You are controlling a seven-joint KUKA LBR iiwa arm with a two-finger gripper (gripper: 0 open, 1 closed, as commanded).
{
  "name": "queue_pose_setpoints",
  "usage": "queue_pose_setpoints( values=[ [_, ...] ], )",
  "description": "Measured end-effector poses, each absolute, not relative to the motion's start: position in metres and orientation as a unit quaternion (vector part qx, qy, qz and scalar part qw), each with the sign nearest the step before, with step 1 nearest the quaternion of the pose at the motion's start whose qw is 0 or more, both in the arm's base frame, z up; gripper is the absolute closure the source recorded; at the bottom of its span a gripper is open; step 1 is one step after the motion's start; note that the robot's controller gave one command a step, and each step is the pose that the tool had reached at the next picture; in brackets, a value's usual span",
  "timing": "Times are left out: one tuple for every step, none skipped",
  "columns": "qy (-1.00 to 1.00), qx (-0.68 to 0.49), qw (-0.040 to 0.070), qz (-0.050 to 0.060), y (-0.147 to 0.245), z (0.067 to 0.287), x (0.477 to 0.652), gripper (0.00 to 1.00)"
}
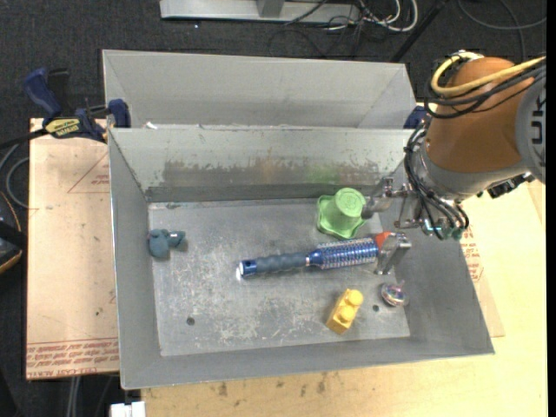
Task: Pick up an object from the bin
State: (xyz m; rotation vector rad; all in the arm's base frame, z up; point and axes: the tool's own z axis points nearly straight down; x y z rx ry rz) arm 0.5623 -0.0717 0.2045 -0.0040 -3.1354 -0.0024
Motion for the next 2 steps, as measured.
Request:
queue_pose_setpoints(
  values=[
    [-1.0,0.021,0.006,0.0,-0.0677,0.0976,0.5987,0.0],
    [-1.0,0.02,-0.007,0.001,-0.0677,0.098,0.6042,1.0]
  ],
)
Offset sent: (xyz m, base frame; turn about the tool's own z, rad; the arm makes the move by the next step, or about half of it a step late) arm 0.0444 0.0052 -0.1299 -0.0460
